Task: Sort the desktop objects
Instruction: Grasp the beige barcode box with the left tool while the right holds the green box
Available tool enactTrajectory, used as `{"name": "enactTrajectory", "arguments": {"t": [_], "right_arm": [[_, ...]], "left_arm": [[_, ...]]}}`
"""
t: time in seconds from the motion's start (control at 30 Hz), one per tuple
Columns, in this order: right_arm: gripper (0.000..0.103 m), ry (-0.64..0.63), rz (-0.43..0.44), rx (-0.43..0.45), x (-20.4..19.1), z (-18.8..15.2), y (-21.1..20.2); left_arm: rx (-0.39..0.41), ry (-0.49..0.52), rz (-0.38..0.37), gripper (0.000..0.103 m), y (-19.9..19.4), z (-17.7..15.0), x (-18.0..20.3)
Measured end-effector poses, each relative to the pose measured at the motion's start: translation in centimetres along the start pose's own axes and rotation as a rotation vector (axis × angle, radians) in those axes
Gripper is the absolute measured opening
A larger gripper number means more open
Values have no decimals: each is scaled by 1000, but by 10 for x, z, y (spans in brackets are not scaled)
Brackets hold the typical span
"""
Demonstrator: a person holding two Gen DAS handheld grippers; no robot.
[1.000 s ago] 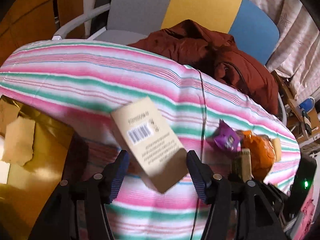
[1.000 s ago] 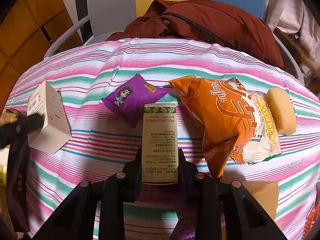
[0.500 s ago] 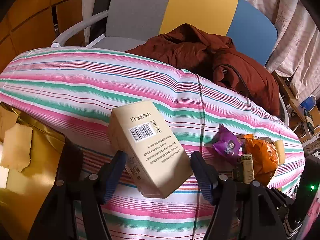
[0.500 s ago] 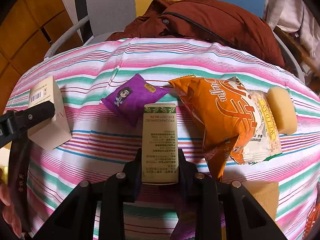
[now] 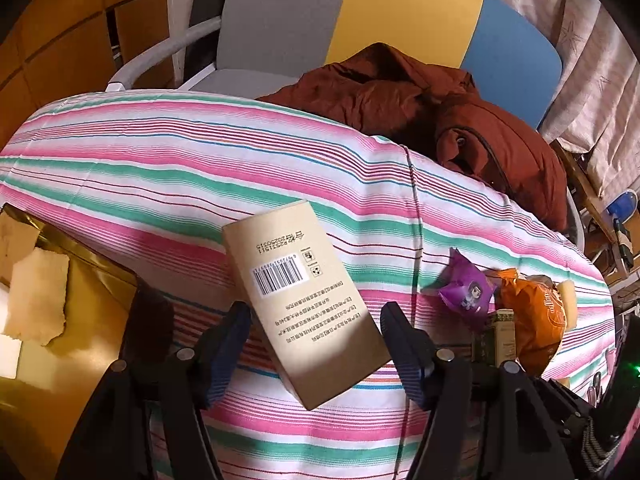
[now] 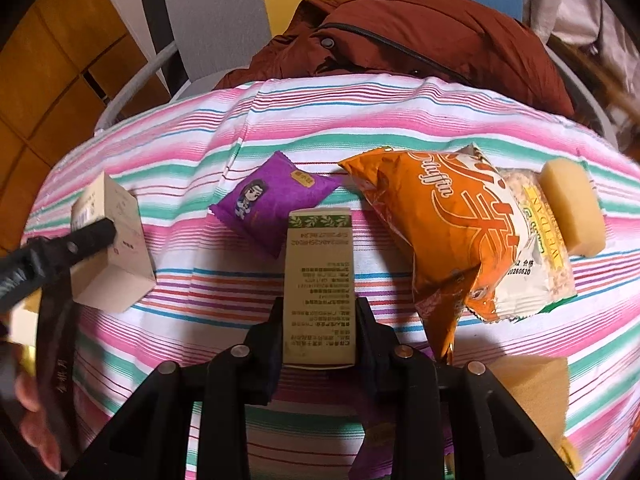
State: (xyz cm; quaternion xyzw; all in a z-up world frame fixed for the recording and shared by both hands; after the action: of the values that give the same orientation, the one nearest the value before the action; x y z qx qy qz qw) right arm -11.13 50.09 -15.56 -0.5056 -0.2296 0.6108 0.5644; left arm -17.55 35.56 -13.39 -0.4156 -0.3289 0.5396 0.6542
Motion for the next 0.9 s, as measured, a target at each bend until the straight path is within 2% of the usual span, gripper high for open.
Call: {"name": "enactTrajectory", "arguments": {"t": [0.23,0.27,0.33,0.47,0.7,0.9], "right_arm": [[37,-5,6,-3,-4,-1,-1],[37,-6,6,-4,-5,-1,0],[37,-7,5,-6,-6,0,1],[34,-7,1,-8,-5,0,0],[30,-16,14,-16,-8,0,2],[30,-45,16,-23,-17,-2,1]], "left_arm": [[-27,74,38,67,16,-6,8],[-36,90,42,65,19,-9,9],[-53,117,64,52,26,-19,8],[16,190,66,51,20,-29,13],[45,243,-19,51,2,-62,24],[22,183,-123,51,-10,-86,13]]}}
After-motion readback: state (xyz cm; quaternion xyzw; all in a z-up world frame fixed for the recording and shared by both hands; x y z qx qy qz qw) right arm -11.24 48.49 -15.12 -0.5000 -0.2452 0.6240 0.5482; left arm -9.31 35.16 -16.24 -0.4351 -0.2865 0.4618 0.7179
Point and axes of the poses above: each gripper's, at about its wrist camera, not at the fingertips, and y roughly the way its jaws point, x to its right, z to its top, the point moved 10 cm from there along y, roughly the way its jaws point, and after that the axes turned 12 degrees about z, right-handed, at the moved point
